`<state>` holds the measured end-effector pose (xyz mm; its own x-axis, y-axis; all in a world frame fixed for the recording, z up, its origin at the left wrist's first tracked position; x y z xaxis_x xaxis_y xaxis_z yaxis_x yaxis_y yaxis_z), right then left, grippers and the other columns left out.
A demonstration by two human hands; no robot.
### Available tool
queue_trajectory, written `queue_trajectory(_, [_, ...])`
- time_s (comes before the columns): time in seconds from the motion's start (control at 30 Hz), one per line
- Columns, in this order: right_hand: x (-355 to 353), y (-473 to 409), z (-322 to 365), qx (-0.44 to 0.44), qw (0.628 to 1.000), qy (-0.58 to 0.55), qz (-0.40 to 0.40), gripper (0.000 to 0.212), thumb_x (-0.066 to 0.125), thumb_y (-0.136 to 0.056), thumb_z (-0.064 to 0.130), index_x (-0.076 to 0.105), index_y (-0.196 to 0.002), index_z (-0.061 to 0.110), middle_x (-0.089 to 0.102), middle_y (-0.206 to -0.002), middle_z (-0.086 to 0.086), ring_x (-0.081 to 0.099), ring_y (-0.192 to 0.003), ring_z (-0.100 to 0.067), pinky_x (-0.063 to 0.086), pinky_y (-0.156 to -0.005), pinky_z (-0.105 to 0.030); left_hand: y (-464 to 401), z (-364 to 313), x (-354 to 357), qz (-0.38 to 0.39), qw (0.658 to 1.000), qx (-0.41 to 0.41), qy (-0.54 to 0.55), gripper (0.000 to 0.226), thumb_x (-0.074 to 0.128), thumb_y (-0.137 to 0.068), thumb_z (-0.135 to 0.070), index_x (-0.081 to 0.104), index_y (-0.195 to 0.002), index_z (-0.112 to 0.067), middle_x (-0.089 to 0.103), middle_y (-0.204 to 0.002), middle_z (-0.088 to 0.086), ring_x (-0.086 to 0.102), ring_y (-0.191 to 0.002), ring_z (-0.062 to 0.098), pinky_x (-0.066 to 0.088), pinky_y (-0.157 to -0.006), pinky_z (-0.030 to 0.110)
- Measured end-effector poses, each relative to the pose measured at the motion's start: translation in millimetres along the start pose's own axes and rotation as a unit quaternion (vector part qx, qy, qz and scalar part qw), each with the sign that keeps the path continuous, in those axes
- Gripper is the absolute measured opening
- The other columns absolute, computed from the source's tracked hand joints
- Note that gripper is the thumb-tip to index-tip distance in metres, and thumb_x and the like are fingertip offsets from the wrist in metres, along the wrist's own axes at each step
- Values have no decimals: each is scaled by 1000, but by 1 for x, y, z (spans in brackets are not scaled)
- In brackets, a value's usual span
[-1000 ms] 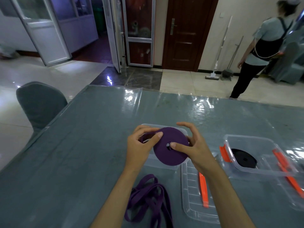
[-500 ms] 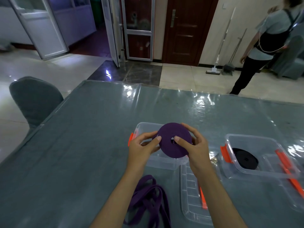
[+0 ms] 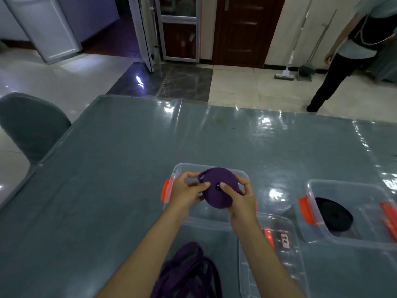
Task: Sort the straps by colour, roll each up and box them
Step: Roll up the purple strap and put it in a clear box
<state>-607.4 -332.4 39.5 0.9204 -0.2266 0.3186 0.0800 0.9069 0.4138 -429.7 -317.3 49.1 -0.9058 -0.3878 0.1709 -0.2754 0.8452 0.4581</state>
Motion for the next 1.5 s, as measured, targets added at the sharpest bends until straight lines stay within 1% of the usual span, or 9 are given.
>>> queue_trajectory(0.3, [-10, -52, -43, 154, 957, 240, 55, 32, 69, -97, 14, 71, -127, 28, 72, -123, -1, 66, -103, -17, 59, -76, -42, -71, 52, -16, -56, 988, -70, -127, 35, 78, -84, 14, 58, -95, -12, 74, -102, 20, 74, -96, 40, 63, -84, 58])
queue_trajectory(0.43, [-15, -70, -59, 214, 915, 335, 73, 36, 68, -97, 19, 66, -133, 24, 68, -130, -5, 62, -123, -28, 57, -89, -50, -96, 67, -18, -77, 976, -103, -177, 36, 78, -81, 12, 58, -92, -15, 74, -101, 21, 73, -93, 38, 63, -81, 52])
queue_trajectory(0.67, [-9, -94, -90, 200, 871, 439, 94, 26, 71, -92, 17, 73, -118, 12, 74, -107, -11, 69, -93, -25, 51, -57, -27, -119, 93, -21, -88, 953, -115, -265, 32, 79, -83, 6, 65, -108, -10, 70, -103, 13, 70, -103, 34, 59, -83, 44])
queue_trajectory(0.87, [-10, -101, -103, 180, 874, 444, 83, 25, 71, -87, 10, 77, -112, 5, 77, -105, -14, 74, -100, -29, 61, -88, -41, -130, 105, -22, -68, 931, -119, -338, 27, 79, -84, 4, 64, -74, -16, 68, -81, 8, 70, -88, 31, 63, -83, 48])
queue_trajectory(0.97, [-9, -98, -100, 187, 877, 435, 81, 21, 71, -88, 11, 77, -108, 7, 78, -105, -14, 74, -100, -29, 62, -87, -42, -134, 102, -20, -47, 922, -93, -372, 20, 78, -87, 1, 65, -92, -12, 69, -94, 7, 68, -97, 28, 61, -89, 46])
queue_trajectory(1.07, [-5, -89, -91, 208, 872, 434, 96, 29, 71, -92, 16, 72, -119, 6, 75, -106, -11, 72, -90, -23, 57, -64, -28, -134, 95, -17, -28, 910, -69, -408, 25, 74, -89, 2, 67, -111, -6, 72, -106, 12, 67, -101, 28, 57, -84, 40])
queue_trajectory(1.13, [2, -80, -77, 182, 858, 465, 123, 31, 69, -94, 16, 70, -124, 10, 73, -107, -8, 69, -87, -19, 53, -60, -24, -127, 86, -14, -10, 884, -43, -466, 22, 64, -93, 2, 65, -113, -7, 72, -110, 12, 67, -101, 27, 49, -78, 33])
queue_trajectory(1.3, [16, -35, -28, 4, 821, 552, 143, 37, 68, -96, 20, 67, -133, 14, 71, -127, -8, 67, -115, -25, 53, -101, -38, -82, 46, 0, 68, 802, 84, -588, 23, 52, -100, -4, 58, -122, -8, 68, -121, 13, 63, -102, 27, 46, -80, 35])
queue_trajectory(1.5, [4, 63, 15, -230, 805, 533, 118, 25, 72, -94, 10, 75, -119, 13, 76, -114, -2, 71, -104, -19, 56, -95, -35, 30, 5, -11, 96, 730, 278, -617, 37, 56, -101, -10, 61, -138, -12, 69, -126, 11, 66, -108, 34, 54, -87, 44])
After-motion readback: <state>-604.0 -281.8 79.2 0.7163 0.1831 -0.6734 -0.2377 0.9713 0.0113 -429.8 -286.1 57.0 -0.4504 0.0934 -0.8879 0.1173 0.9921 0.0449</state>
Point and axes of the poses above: each hand's wrist, its own y-axis away from the middle knuckle, its own x-axis out of the palm, z = x × y, the point moved 7 cm from there along -y, towards the middle knuckle
